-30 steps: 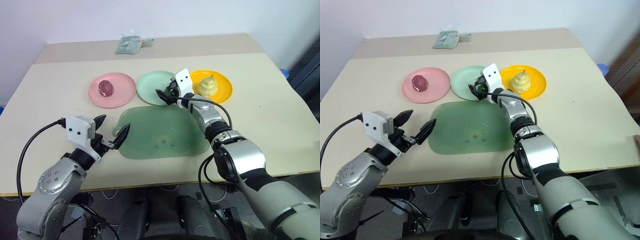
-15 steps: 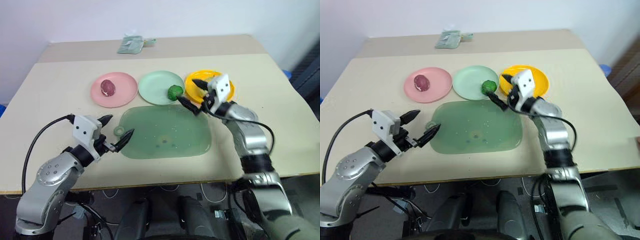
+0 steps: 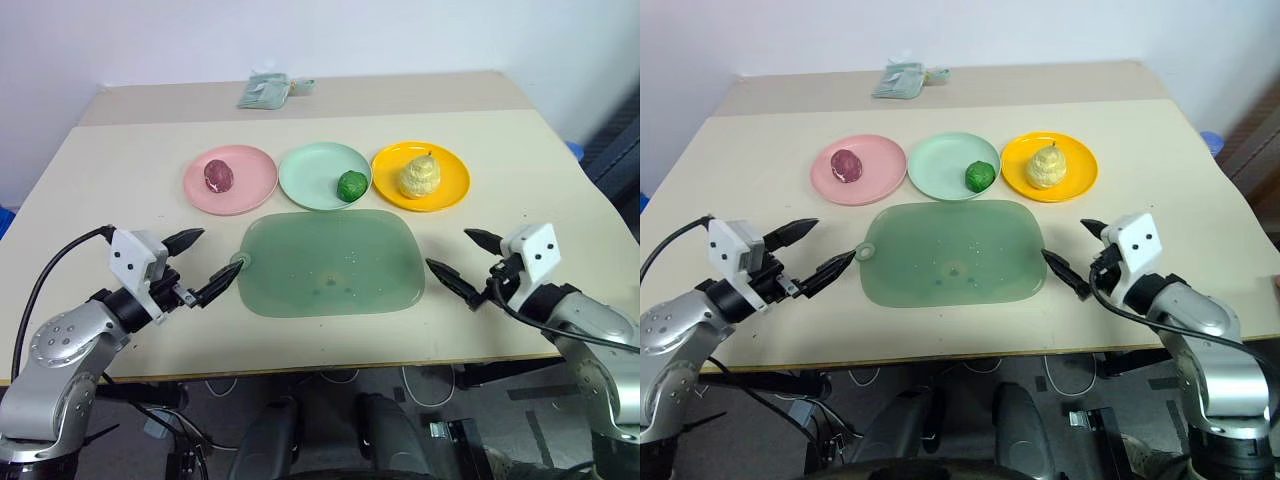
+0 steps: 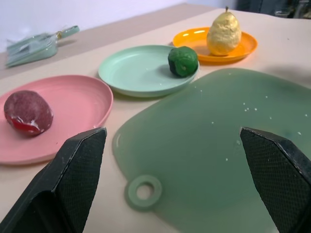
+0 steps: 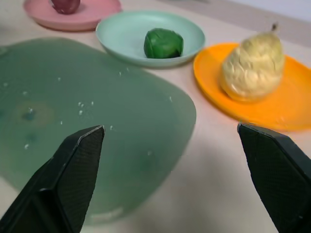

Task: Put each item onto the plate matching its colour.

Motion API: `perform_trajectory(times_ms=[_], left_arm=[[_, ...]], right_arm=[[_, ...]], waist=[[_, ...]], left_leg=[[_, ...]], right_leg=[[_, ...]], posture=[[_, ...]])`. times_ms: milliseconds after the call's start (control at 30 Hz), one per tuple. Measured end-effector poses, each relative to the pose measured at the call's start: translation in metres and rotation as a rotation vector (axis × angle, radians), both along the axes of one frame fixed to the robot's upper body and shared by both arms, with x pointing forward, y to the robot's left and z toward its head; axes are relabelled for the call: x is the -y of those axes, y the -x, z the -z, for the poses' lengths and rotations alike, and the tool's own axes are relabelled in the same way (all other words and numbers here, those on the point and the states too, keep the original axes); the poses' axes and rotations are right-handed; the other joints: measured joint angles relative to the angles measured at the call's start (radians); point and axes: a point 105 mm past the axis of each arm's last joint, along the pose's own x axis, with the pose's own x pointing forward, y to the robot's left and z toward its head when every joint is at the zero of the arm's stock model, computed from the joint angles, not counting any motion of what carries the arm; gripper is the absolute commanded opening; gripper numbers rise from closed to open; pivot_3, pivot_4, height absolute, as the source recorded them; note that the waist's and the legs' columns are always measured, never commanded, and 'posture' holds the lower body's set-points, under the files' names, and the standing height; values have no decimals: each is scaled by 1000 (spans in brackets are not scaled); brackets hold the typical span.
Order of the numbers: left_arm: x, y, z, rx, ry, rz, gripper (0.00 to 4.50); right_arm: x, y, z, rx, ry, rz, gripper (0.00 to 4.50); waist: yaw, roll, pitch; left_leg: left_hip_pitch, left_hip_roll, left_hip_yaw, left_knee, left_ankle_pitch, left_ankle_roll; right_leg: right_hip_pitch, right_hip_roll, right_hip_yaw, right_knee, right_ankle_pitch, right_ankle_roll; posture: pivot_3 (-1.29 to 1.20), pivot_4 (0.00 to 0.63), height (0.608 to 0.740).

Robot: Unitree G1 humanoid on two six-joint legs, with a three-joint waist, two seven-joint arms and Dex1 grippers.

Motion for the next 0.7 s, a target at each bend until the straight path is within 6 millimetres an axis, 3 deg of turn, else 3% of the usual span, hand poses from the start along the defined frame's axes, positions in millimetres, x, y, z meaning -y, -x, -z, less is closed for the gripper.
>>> perform_trajectory(times_ms=[200,700], left_arm=[[0,7,5,-35,2,31,4500],[6,14,4,-45,23,75,4500]], right_arm=[[14,8,-1,14,1,45,4467],[17,10,-1,32,11,32,4467]], waist=[[4,0,0],[20,-1,0]], left_leg=[[0,0,0,0,0,0],[0,0,0,3,0,1]], right_leg=[[0,0,0,0,0,0],[2,-1,-1,0,-1,-1]], posture=[[0,150,740],[0,150,740]])
